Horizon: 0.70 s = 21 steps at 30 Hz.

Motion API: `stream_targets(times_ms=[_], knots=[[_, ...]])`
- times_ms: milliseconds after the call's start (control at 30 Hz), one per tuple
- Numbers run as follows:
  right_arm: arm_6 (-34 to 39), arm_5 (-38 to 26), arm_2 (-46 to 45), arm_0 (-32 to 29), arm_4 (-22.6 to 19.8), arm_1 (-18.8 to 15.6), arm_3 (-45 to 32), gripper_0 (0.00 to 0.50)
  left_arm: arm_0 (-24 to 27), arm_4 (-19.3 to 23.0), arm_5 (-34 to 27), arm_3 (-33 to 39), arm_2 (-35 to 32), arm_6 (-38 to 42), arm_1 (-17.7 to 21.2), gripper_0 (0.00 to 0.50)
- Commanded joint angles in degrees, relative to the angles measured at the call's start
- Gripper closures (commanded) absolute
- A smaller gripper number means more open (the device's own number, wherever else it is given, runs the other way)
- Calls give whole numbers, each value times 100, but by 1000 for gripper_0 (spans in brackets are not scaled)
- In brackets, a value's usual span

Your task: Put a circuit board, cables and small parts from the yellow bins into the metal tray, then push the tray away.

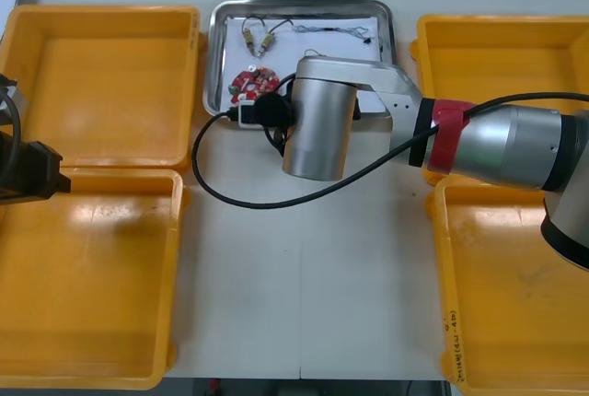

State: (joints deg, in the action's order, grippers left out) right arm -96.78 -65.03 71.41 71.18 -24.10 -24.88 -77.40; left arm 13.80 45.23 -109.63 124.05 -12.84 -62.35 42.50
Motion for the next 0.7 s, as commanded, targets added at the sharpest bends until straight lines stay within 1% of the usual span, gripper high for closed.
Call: stream_targets(times_ms=[33,200,400,700], knots=[[-315,263,4,344,11,106,181,500,-80,-58,-37,189,-157,-480,250,0],[-332,403,4,396,11,159,454,500,-80,-58,-37,189,-157,-480,250,0],[-359,693,4,449,11,308,919,500,-80,-58,-37,189,-157,-480,250,0],[-376,1054,4,449,20,335,1201,500,-80,-58,-37,189,-157,-480,250,0]])
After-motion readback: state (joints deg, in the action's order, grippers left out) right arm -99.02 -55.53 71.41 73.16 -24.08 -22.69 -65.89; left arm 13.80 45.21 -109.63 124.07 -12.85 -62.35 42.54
